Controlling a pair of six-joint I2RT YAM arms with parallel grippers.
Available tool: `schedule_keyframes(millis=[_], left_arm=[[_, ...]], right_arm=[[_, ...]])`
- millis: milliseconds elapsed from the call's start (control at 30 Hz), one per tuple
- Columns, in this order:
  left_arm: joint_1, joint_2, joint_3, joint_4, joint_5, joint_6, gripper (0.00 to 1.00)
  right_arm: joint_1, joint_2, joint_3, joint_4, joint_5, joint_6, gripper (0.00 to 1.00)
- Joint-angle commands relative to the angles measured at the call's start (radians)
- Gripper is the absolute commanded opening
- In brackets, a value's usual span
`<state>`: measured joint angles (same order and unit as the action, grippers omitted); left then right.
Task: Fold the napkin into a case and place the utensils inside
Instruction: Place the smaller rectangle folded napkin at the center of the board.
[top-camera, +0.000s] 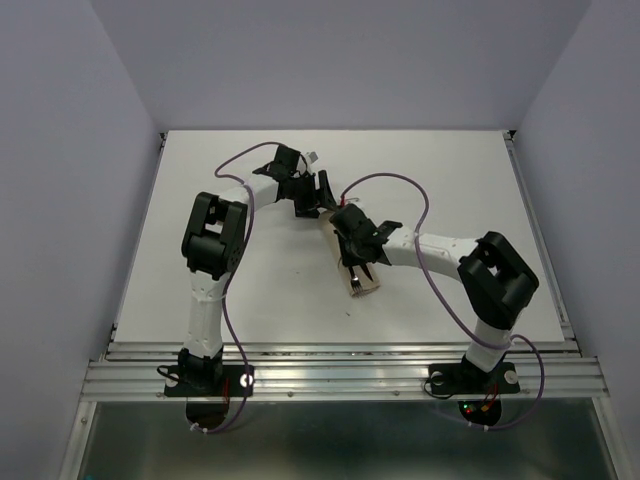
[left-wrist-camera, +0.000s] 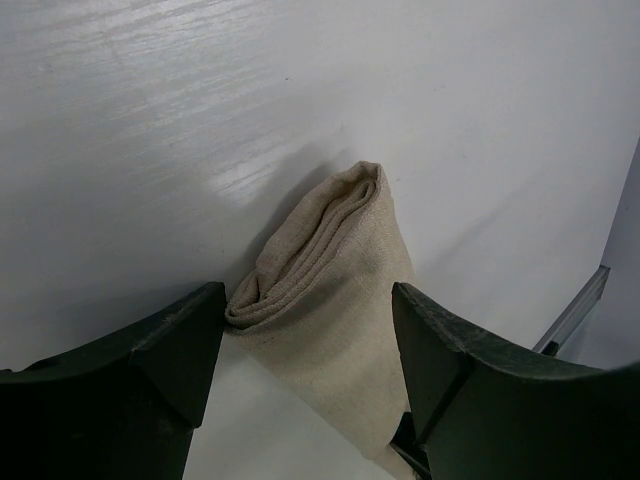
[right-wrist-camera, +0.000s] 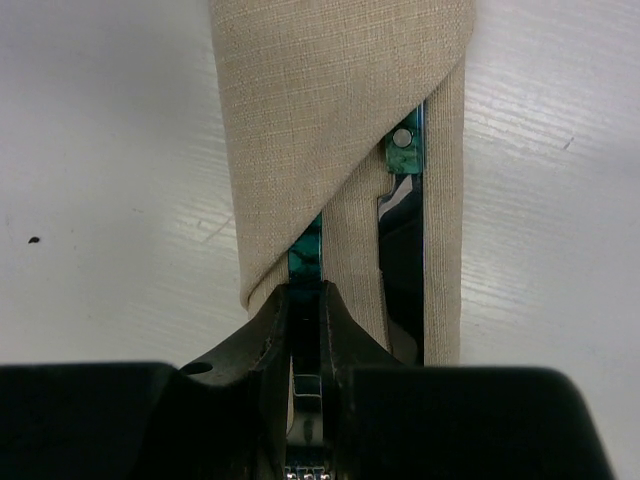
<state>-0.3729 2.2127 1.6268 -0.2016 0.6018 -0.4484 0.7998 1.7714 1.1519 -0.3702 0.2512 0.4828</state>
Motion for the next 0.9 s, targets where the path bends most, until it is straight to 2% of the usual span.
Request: schedule_keyframes(millis=[0, 100, 167, 267, 867], left_arm=[[-0.004, -0.062, -0.025, -0.013, 0.007, 0.023, 0.78], [-0.004, -0.061, -0.027, -0.015, 0.007, 0.023, 0.78], [-0.004, -0.062, -0.027, -0.015, 0.006, 0.024, 0.78], [-0.004, -0.062, -0.028, -0.013, 0.006, 0.024, 0.78], [-0.004, -0.051, -0.015, -0.015, 0.009, 0.019, 0.78]], right_arm=[[0.001, 0.022, 0.060, 0.074, 0.054, -0.024, 0.01], [0.001, 0.037, 0.068, 0.093, 0.066, -0.041, 0.15], [0.001, 0.042, 0.071, 0.091, 0.063, -0.047, 0.32], [0.001, 0.025, 0.055, 0.096, 0.051, -0.050, 0.37], [0.001, -0.059, -0.047, 0.103, -0.009, -0.030, 0.38]])
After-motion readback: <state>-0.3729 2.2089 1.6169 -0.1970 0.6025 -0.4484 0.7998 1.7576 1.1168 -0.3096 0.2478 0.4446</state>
